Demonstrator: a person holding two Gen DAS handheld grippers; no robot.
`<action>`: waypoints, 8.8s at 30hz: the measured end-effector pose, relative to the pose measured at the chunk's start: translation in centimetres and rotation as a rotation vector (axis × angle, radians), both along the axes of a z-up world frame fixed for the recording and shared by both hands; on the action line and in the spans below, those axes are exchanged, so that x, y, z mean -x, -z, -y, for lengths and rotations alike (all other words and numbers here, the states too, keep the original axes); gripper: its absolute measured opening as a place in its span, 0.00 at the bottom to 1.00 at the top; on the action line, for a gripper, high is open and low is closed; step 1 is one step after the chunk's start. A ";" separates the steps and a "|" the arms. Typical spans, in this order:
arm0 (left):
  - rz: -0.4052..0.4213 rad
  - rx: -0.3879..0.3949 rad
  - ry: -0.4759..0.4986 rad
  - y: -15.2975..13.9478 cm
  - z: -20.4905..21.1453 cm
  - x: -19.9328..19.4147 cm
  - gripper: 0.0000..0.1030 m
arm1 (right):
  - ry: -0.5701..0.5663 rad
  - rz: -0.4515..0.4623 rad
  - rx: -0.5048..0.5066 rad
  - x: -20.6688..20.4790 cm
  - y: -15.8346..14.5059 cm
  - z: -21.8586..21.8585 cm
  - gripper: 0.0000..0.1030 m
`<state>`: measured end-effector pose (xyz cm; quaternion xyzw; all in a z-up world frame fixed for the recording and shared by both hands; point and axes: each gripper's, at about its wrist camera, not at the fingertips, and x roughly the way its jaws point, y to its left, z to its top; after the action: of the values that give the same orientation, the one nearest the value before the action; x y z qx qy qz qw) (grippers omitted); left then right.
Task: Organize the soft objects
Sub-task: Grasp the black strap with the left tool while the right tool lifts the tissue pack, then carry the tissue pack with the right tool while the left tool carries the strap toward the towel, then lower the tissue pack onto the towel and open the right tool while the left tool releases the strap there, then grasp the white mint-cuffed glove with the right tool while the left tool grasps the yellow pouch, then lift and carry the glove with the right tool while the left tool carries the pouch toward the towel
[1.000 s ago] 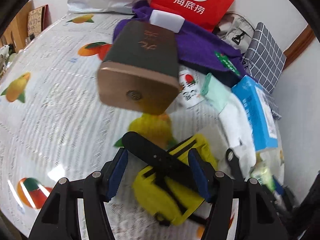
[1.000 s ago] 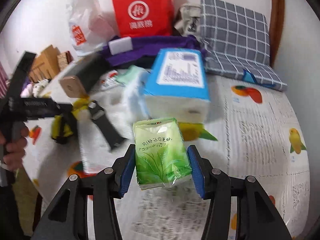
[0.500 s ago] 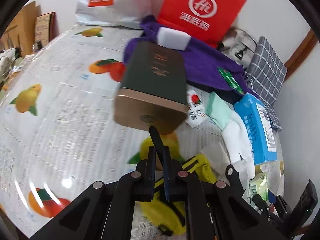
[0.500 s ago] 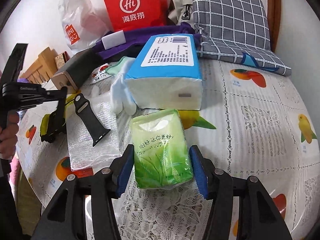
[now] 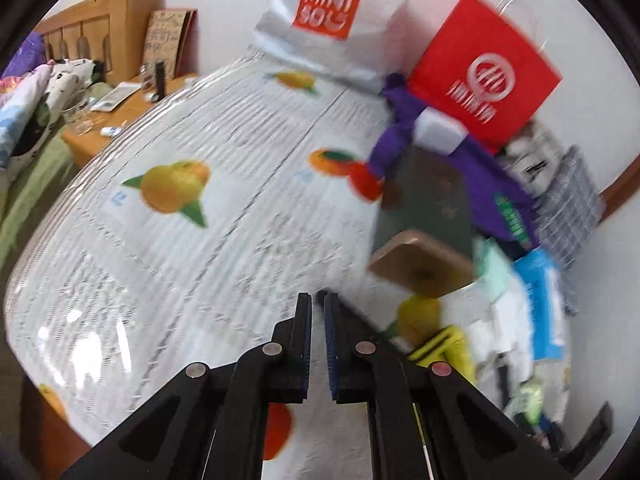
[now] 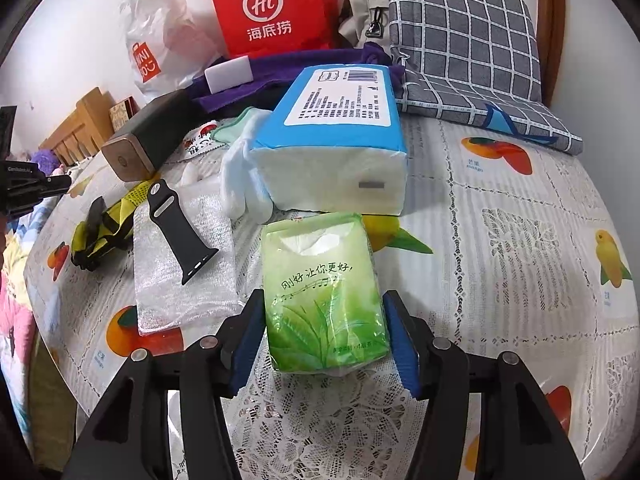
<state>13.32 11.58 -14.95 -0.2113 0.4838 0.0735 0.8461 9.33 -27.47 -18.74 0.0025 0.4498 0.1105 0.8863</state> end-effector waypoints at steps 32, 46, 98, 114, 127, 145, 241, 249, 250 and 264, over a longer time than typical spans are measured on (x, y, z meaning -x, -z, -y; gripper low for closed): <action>-0.098 0.127 0.092 4.0 6.7 -3.7 0.05 | -0.012 0.019 0.071 -0.7 0.4 -0.8 0.62; -0.013 0.176 0.072 0.8 4.4 -0.7 0.04 | 0.036 0.066 0.031 0.5 -2.7 -0.2 0.49; 0.163 0.053 0.236 -9.0 6.2 -12.6 0.04 | 0.066 0.270 0.053 -12.5 -14.6 -2.5 0.49; 0.174 0.019 0.292 -9.4 8.8 -20.3 0.04 | 0.054 0.244 0.007 -20.2 -13.7 -3.2 0.49; 0.110 0.068 0.293 -6.0 8.4 -26.1 0.04 | 0.028 0.171 -0.006 -26.7 -11.5 -4.6 0.49; -0.008 0.065 0.325 -1.4 8.4 -28.7 0.04 | -0.028 -0.033 0.062 -31.0 -4.1 -5.1 0.49; -0.035 -0.037 0.435 -1.6 8.6 1.2 0.66 | 0.065 0.064 -0.057 2.0 -7.6 -1.9 0.08; -0.101 -0.121 0.509 1.7 10.3 0.4 0.70 | 0.107 0.026 -0.026 2.2 -4.2 -0.2 0.08; -0.110 -0.138 0.522 2.2 10.6 0.3 0.71 | 0.107 0.021 -0.025 2.1 -3.9 -0.2 0.09; -0.079 -0.280 0.641 3.8 14.6 0.4 0.90 | 0.114 -0.014 0.004 1.9 -1.7 0.4 0.52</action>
<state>12.93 -2.99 -18.79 0.0723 0.5433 -0.1223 0.8274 7.42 -27.84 -17.08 0.0270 0.4553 0.0590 0.8880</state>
